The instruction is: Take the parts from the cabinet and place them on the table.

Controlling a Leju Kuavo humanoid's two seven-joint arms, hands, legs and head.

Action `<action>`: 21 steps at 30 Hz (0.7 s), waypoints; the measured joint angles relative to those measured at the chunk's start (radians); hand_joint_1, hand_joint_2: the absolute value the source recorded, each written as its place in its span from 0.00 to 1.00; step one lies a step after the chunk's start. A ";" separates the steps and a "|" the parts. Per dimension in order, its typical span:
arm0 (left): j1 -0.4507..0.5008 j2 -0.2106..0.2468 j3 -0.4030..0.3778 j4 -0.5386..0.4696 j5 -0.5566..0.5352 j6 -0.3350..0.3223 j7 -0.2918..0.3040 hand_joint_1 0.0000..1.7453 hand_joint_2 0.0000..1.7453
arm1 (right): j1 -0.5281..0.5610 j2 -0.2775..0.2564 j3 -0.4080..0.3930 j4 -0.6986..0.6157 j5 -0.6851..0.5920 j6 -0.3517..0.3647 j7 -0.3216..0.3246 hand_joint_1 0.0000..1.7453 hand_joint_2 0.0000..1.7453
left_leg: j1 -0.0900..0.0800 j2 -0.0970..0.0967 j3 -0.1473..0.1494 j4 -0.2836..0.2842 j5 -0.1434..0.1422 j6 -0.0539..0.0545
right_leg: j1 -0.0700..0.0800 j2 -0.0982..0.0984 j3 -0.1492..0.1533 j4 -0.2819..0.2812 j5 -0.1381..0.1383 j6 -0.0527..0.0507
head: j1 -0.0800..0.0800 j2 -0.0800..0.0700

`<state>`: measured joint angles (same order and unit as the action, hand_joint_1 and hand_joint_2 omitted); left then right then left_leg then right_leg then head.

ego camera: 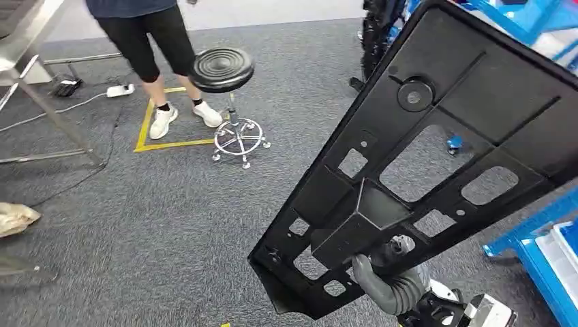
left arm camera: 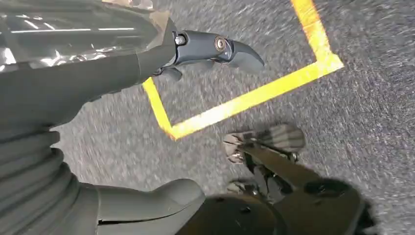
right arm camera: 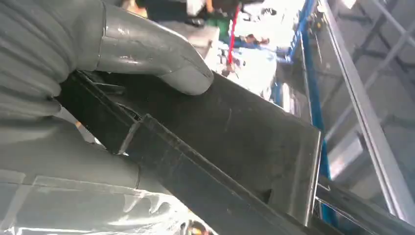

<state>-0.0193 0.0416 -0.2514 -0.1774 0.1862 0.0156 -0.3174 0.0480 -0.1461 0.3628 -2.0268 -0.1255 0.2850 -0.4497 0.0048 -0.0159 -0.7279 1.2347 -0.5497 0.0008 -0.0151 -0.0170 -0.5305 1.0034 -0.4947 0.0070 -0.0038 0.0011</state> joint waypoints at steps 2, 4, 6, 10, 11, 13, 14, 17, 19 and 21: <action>0.001 0.003 0.000 0.000 0.000 -0.026 0.008 0.00 1.00 | 0.000 0.001 -0.006 0.000 0.003 0.011 0.002 1.00 1.00 | 0.006 0.010 -0.045 0.093 -0.026 -0.006 | 0.002 -0.035 -0.002 0.000 -0.002 -0.003 | -0.001 0.000; 0.005 0.010 0.000 0.001 -0.001 -0.037 0.010 0.00 1.00 | 0.000 0.001 -0.008 0.000 0.005 0.018 0.002 1.00 1.00 | 0.011 0.019 0.003 0.008 0.028 -0.010 | 0.002 -0.062 -0.001 0.001 -0.004 -0.003 | -0.002 0.000; 0.006 0.019 0.000 0.002 0.001 -0.037 0.010 0.00 1.00 | -0.001 0.001 -0.013 0.002 0.005 0.024 0.002 1.00 1.00 | 0.013 0.076 0.104 -0.158 0.091 -0.008 | 0.005 -0.084 0.004 0.002 -0.009 0.003 | -0.002 0.000; 0.004 0.025 0.000 0.003 0.003 -0.035 0.008 0.00 1.00 | -0.005 0.001 -0.023 0.003 0.005 0.029 0.001 1.00 1.00 | -0.004 0.082 0.117 -0.196 0.087 0.016 | 0.018 -0.130 0.017 -0.001 -0.019 0.024 | 0.008 0.000; 0.005 0.026 0.000 0.003 0.004 -0.034 0.008 0.00 1.00 | -0.007 0.003 -0.023 0.003 0.005 0.031 0.001 1.00 1.00 | -0.004 0.066 0.120 -0.201 0.090 0.023 | 0.017 -0.144 0.022 -0.001 -0.022 0.030 | 0.008 0.000; 0.007 0.026 0.000 0.003 0.004 -0.034 0.005 0.00 1.00 | -0.012 0.003 -0.026 0.003 0.006 0.040 0.002 1.00 1.00 | 0.004 0.042 0.126 -0.210 0.099 0.038 | 0.009 -0.037 0.001 0.045 -0.053 0.035 | 0.010 0.000; 0.003 0.026 0.000 0.003 0.004 -0.034 0.003 0.00 1.00 | -0.012 0.004 -0.027 0.003 0.006 0.042 0.001 1.00 1.00 | 0.004 0.029 0.123 -0.210 0.102 0.045 | 0.006 -0.002 -0.038 0.127 -0.092 0.025 | 0.013 0.000; 0.003 0.026 0.000 0.003 0.005 -0.034 0.001 0.00 1.00 | -0.010 0.003 -0.030 0.008 0.006 0.044 0.002 1.00 1.00 | 0.002 -0.021 0.118 -0.209 0.104 0.049 | 0.006 0.014 -0.144 0.328 -0.152 0.025 | 0.014 0.000; 0.006 0.026 0.000 0.003 0.005 -0.034 0.000 0.00 1.00 | -0.011 0.003 -0.032 0.010 0.006 0.044 0.002 1.00 1.00 | 0.001 -0.055 0.120 -0.208 0.105 0.049 | 0.005 0.016 -0.117 0.252 -0.105 0.042 | 0.015 0.000; 0.006 0.025 0.000 0.003 0.005 -0.034 -0.001 0.00 1.00 | -0.012 0.003 -0.032 0.010 0.006 0.044 0.002 1.00 1.00 | 0.003 -0.087 0.124 -0.207 0.106 0.045 | -0.001 0.053 -0.025 0.056 -0.021 0.059 | 0.015 0.000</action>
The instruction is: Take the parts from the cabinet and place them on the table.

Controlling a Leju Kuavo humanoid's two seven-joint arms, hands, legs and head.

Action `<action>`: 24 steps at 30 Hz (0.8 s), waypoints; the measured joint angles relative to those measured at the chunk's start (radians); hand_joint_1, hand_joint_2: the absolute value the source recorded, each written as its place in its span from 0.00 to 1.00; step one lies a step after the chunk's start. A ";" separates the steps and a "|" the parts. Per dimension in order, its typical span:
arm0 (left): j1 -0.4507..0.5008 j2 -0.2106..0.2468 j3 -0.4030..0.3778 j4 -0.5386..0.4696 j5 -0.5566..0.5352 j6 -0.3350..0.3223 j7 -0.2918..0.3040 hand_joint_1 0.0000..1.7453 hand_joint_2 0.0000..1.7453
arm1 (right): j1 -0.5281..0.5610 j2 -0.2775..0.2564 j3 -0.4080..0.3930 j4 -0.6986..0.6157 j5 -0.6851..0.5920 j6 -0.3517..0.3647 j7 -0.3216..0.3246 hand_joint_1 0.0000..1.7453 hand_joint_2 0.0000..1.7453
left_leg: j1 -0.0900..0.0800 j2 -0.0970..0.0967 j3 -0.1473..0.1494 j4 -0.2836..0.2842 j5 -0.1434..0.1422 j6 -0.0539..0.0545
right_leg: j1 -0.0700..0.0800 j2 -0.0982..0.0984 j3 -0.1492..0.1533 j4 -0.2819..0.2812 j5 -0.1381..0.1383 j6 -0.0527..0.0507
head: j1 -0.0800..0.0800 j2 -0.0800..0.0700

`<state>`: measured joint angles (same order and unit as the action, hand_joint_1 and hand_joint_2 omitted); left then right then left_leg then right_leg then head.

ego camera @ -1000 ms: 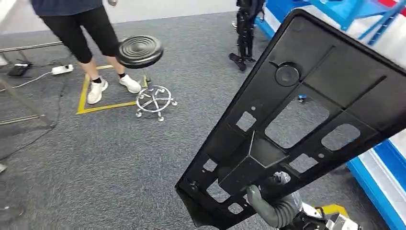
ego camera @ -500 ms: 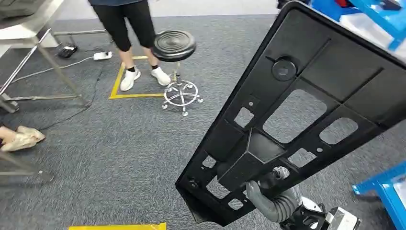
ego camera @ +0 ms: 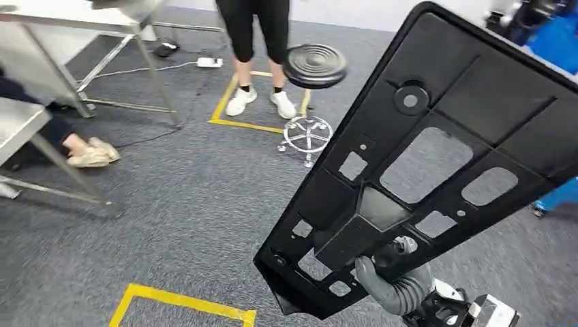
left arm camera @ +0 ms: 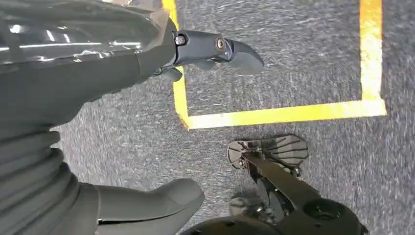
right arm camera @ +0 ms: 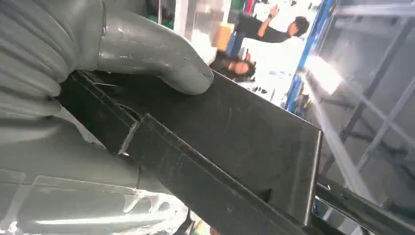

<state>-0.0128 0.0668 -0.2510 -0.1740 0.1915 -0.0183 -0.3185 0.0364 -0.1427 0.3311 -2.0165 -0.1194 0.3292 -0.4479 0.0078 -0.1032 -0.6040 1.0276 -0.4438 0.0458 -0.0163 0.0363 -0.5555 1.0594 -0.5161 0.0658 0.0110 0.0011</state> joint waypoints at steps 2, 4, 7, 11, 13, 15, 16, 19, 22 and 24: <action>-0.001 0.000 0.000 0.000 0.001 0.000 -0.003 0.00 1.00 | -0.001 0.001 0.000 0.000 0.000 0.000 0.000 1.00 1.00 | -0.006 -0.024 -0.005 0.003 0.001 -0.011 | 0.001 0.019 0.015 -0.049 0.009 -0.020 | -0.001 0.000; 0.005 0.001 0.000 0.000 0.001 0.000 -0.003 0.00 1.00 | -0.002 0.001 0.000 0.000 0.000 0.000 0.000 1.00 1.00 | -0.001 -0.037 -0.011 -0.005 0.008 -0.023 | 0.009 0.004 0.021 -0.046 0.012 -0.032 | -0.002 0.000; 0.012 0.000 0.000 0.003 0.002 0.000 -0.003 0.00 1.00 | -0.009 0.004 0.000 0.000 0.001 0.000 0.001 1.00 1.00 | -0.005 0.042 -0.029 0.028 -0.017 -0.038 | -0.003 -0.028 0.023 -0.057 0.024 -0.054 | -0.007 0.000; 0.008 -0.002 0.000 0.003 0.001 0.000 -0.003 0.00 1.00 | -0.005 0.008 -0.001 0.001 0.002 0.003 0.003 1.00 1.00 | 0.004 0.097 -0.154 0.285 -0.137 -0.053 | 0.004 -0.084 0.021 -0.056 0.019 -0.068 | -0.013 0.000; 0.009 -0.005 0.000 0.003 -0.002 0.000 -0.003 0.00 1.00 | -0.006 0.012 -0.001 0.001 0.003 0.003 0.008 1.00 1.00 | 0.006 0.103 -0.137 0.252 -0.100 -0.056 | 0.004 -0.111 0.021 -0.056 0.018 -0.068 | -0.013 0.000; 0.010 -0.005 0.000 0.003 -0.002 0.003 -0.003 0.00 1.00 | -0.006 0.014 -0.002 0.001 0.003 0.006 0.010 1.00 1.00 | 0.008 0.136 -0.048 0.093 -0.026 -0.055 | 0.004 -0.134 0.025 -0.056 0.014 -0.066 | -0.013 0.000; 0.008 -0.006 0.000 0.002 -0.003 0.003 -0.003 0.00 1.00 | -0.006 0.015 -0.005 0.001 0.003 0.009 0.010 1.00 1.00 | 0.006 0.191 -0.005 0.022 -0.012 -0.051 | 0.008 -0.144 0.031 -0.055 0.010 -0.058 | -0.013 0.000; 0.001 -0.009 0.000 0.002 -0.005 0.003 0.000 0.00 1.00 | -0.005 0.018 -0.010 0.001 0.003 0.021 0.011 1.00 1.00 | -0.006 0.166 -0.005 0.007 -0.018 -0.030 | 0.022 -0.176 0.037 -0.055 0.000 -0.044 | -0.005 0.000; 0.006 -0.011 0.000 0.003 -0.005 0.003 0.011 0.00 1.00 | -0.003 0.018 -0.013 0.000 0.004 0.022 0.011 1.00 1.00 | -0.001 0.125 0.001 -0.003 -0.010 -0.010 | 0.013 -0.126 0.033 -0.030 -0.021 -0.027 | -0.002 0.000; 0.001 -0.011 0.000 0.003 -0.004 0.004 0.016 0.00 1.00 | 0.008 0.018 -0.019 0.000 0.006 0.027 0.007 1.00 1.00 | 0.002 0.102 -0.002 -0.003 -0.006 0.003 | 0.010 -0.050 -0.034 0.108 -0.088 -0.039 | 0.003 0.000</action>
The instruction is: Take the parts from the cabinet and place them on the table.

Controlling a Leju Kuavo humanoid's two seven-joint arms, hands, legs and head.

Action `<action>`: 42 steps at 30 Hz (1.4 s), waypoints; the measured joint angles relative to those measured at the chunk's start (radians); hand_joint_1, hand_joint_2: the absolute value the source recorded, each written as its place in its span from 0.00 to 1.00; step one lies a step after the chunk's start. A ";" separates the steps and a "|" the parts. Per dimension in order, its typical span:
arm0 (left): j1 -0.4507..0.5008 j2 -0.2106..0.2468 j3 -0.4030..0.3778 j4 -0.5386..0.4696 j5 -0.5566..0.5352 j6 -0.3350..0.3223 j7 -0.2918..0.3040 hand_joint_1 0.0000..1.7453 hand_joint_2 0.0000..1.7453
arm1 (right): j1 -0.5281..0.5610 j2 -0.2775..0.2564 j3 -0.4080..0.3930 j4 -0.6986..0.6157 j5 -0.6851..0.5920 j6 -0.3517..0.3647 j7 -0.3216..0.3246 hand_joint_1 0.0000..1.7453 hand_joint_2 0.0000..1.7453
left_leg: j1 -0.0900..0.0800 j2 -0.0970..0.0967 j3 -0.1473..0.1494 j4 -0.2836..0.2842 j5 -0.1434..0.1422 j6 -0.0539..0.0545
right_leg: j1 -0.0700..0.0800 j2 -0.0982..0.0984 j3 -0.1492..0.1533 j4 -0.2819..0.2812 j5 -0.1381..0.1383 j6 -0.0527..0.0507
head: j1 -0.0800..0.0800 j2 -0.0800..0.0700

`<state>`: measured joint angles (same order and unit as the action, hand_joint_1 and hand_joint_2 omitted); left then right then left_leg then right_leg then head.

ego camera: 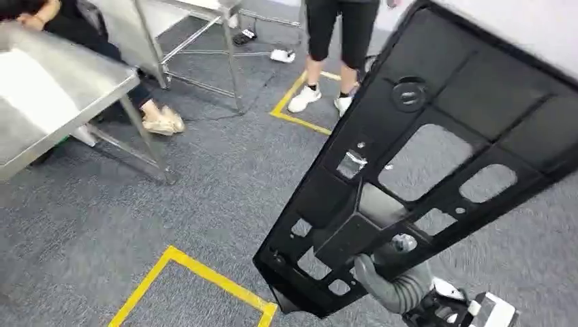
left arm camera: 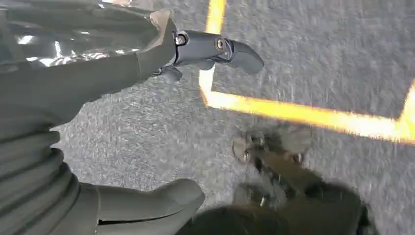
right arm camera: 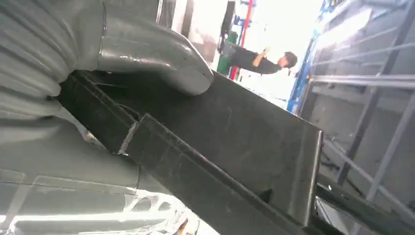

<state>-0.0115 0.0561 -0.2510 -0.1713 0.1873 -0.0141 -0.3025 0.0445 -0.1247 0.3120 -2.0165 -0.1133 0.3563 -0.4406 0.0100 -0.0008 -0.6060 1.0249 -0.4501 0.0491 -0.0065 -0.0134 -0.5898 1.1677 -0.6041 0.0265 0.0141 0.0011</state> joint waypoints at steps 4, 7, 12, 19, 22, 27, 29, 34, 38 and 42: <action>0.000 -0.004 0.000 0.000 0.001 0.000 0.001 0.00 1.00 | 0.013 -0.001 -0.004 0.000 0.005 0.007 0.000 1.00 1.00 | 0.000 -0.067 -0.002 0.001 0.002 0.001 | -0.001 0.010 -0.080 0.144 -0.027 0.015 | 0.000 0.000; 0.001 -0.007 0.000 0.000 0.001 0.000 0.002 0.00 1.00 | 0.013 -0.001 -0.005 0.000 0.006 0.007 0.000 1.00 1.00 | 0.002 -0.114 0.003 0.003 0.004 -0.006 | -0.015 0.067 0.038 -0.113 0.083 0.042 | 0.001 0.000; 0.008 -0.007 0.000 0.002 -0.001 0.015 0.013 0.00 1.00 | 0.016 0.000 -0.007 0.000 0.011 0.006 0.003 1.00 1.00 | 0.001 -0.167 -0.013 0.000 0.013 -0.040 | -0.018 0.044 0.057 -0.154 0.101 -0.004 | -0.002 0.000; 0.001 -0.015 -0.006 0.003 -0.021 0.014 0.017 0.00 1.00 | 0.039 0.009 -0.022 -0.006 0.021 0.006 0.015 1.00 1.00 | 0.004 -0.002 -0.151 0.296 -0.117 -0.060 | -0.008 -0.055 0.059 -0.155 0.095 -0.031 | -0.015 0.000; 0.001 -0.013 -0.008 0.003 -0.029 0.018 0.018 0.00 1.00 | 0.043 0.016 -0.029 -0.016 0.023 0.006 0.018 1.00 1.00 | 0.003 0.058 -0.018 0.056 -0.006 -0.055 | -0.008 -0.089 0.069 -0.155 0.087 -0.024 | -0.015 0.000; -0.006 -0.011 -0.015 0.003 -0.037 0.035 0.005 0.00 1.00 | 0.046 0.029 -0.038 -0.025 0.026 0.012 0.024 1.00 1.00 | -0.018 0.052 -0.006 0.007 -0.013 -0.022 | 0.009 -0.148 0.083 -0.160 0.076 -0.001 | -0.011 0.000; -0.006 -0.011 -0.016 0.003 -0.038 0.037 -0.003 0.00 1.00 | 0.047 0.033 -0.043 -0.028 0.026 0.015 0.027 1.00 1.00 | -0.003 0.025 0.007 -0.009 0.000 -0.005 | 0.003 -0.066 0.067 -0.118 0.047 0.005 | -0.005 0.000; -0.009 -0.010 -0.023 0.003 -0.039 0.037 -0.005 0.00 1.00 | 0.059 0.034 -0.050 -0.029 0.025 0.019 0.027 1.00 1.00 | 0.000 -0.053 0.000 -0.008 0.006 0.000 | -0.004 0.009 -0.077 0.159 -0.044 0.007 | 0.001 0.000; -0.007 -0.010 -0.024 0.003 -0.039 0.037 -0.005 0.00 1.00 | 0.059 0.035 -0.051 -0.030 0.025 0.019 0.027 1.00 1.00 | 0.002 -0.116 -0.001 -0.005 0.010 -0.016 | -0.026 0.106 0.053 -0.149 0.087 0.043 | 0.003 0.000; -0.007 -0.008 -0.024 0.003 -0.039 0.037 -0.005 0.00 1.00 | 0.061 0.037 -0.052 -0.030 0.025 0.019 0.027 1.00 1.00 | -0.002 -0.137 -0.011 -0.004 0.013 -0.031 | -0.017 0.082 0.054 -0.150 0.093 0.020 | -0.002 0.000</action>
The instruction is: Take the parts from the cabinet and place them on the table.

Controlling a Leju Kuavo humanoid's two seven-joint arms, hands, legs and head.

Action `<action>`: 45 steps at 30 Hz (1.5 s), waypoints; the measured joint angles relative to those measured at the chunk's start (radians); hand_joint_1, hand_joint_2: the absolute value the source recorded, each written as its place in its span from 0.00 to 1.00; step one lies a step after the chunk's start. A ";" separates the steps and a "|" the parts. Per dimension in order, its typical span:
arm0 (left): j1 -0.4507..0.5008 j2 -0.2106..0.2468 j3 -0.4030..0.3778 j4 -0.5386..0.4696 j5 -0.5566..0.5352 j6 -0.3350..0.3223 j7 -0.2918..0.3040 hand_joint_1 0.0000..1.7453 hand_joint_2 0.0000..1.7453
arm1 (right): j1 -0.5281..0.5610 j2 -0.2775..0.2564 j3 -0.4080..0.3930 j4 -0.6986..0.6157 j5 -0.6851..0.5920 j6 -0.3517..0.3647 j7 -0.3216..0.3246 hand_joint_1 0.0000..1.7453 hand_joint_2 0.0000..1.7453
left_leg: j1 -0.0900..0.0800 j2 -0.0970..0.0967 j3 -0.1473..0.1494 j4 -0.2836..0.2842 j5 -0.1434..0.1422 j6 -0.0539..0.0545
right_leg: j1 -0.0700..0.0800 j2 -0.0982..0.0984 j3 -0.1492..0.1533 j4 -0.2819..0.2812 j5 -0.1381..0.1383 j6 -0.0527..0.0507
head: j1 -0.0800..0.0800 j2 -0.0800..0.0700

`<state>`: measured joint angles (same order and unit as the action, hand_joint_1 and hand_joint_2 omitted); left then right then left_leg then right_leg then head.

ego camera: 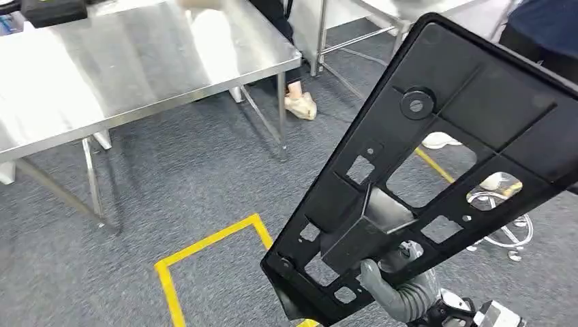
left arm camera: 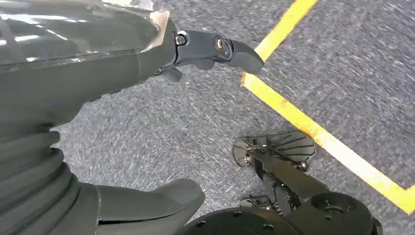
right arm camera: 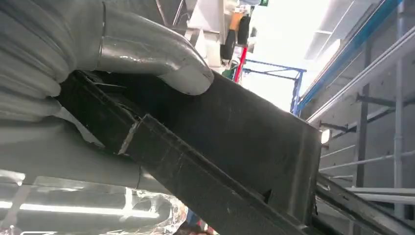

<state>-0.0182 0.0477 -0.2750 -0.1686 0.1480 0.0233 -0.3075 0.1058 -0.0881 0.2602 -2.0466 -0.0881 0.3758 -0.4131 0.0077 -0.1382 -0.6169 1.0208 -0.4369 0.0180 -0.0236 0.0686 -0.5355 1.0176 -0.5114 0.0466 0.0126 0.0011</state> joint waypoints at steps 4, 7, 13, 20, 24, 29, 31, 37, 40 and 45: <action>0.003 0.000 0.000 0.000 0.000 0.000 0.000 0.00 1.00 | -0.001 0.001 -0.001 0.000 0.000 0.000 0.000 1.00 1.00 | 0.006 -0.013 -0.004 -0.006 0.007 -0.010 | 0.006 -0.011 0.000 0.001 0.003 -0.009 | 0.002 0.000; 0.000 -0.004 -0.001 0.002 -0.001 0.011 -0.001 0.00 1.00 | 0.000 0.011 -0.002 0.000 0.004 0.003 0.001 1.00 1.00 | 0.006 0.135 -0.154 0.313 -0.141 -0.032 | 0.004 -0.122 0.000 -0.005 0.007 -0.045 | -0.014 0.000; -0.004 -0.003 -0.001 0.001 -0.001 0.018 -0.003 0.00 1.00 | -0.008 0.017 -0.002 0.000 0.006 0.009 0.004 1.00 1.00 | -0.006 0.211 0.017 0.010 -0.030 -0.009 | 0.021 -0.190 0.011 -0.004 -0.009 -0.026 | -0.008 0.000; -0.003 -0.005 -0.001 0.001 -0.001 0.026 -0.003 0.00 1.00 | -0.016 0.017 -0.002 0.005 0.005 0.010 0.004 1.00 1.00 | 0.002 0.121 0.016 -0.005 -0.017 0.026 | 0.014 -0.077 -0.086 0.225 -0.126 -0.020 | -0.001 0.000; -0.001 -0.006 -0.001 0.002 -0.001 0.026 -0.003 0.00 1.00 | -0.016 0.015 -0.002 0.011 0.005 0.010 0.004 1.00 1.00 | 0.003 0.056 0.020 -0.004 -0.016 0.025 | 0.010 -0.070 -0.097 0.217 -0.085 0.008 | -0.001 0.000; 0.000 -0.006 -0.001 0.002 -0.001 0.028 -0.003 0.00 1.00 | -0.016 0.014 -0.002 0.013 0.004 0.010 0.004 1.00 1.00 | 0.001 -0.006 0.009 -0.001 -0.012 -0.001 | 0.005 -0.010 -0.003 0.004 0.003 -0.004 | -0.003 0.000; 0.006 -0.006 -0.001 0.003 -0.001 0.030 -0.003 0.00 1.00 | -0.019 0.015 -0.002 0.013 0.002 0.010 0.003 1.00 1.00 | 0.005 -0.027 0.005 -0.005 -0.006 -0.013 | 0.003 -0.034 -0.002 0.000 0.009 -0.016 | -0.002 0.000; 0.000 -0.008 -0.002 0.003 -0.001 0.033 -0.010 0.00 1.00 | -0.022 0.015 -0.002 0.019 -0.002 0.010 0.000 1.00 1.00 | 0.003 0.134 -0.149 0.314 -0.155 -0.029 | 0.008 -0.119 -0.001 -0.003 0.005 -0.049 | -0.014 0.000; 0.002 -0.007 -0.001 0.003 -0.001 0.033 -0.014 0.00 1.00 | -0.024 0.015 -0.002 0.022 0.000 -0.001 0.000 1.00 1.00 | 0.004 0.140 -0.068 0.165 -0.067 -0.023 | 0.010 -0.141 0.002 -0.003 0.003 -0.050 | -0.014 0.000; 0.004 -0.006 -0.001 0.003 0.005 0.034 -0.016 0.00 1.00 | -0.026 0.021 -0.002 0.023 -0.011 -0.029 0.001 1.00 1.00 | -0.012 0.157 0.019 0.006 -0.037 -0.003 | 0.021 -0.155 0.003 -0.003 -0.002 -0.029 | -0.012 0.000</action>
<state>-0.0139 0.0416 -0.2762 -0.1659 0.1526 0.0568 -0.3235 0.0800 -0.0675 0.2583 -2.0241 -0.0992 0.3464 -0.4120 -0.0039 0.0188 -0.5982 1.0272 -0.4736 0.0150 -0.0026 -0.0867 -0.5327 1.0145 -0.5131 0.0172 0.0004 0.0011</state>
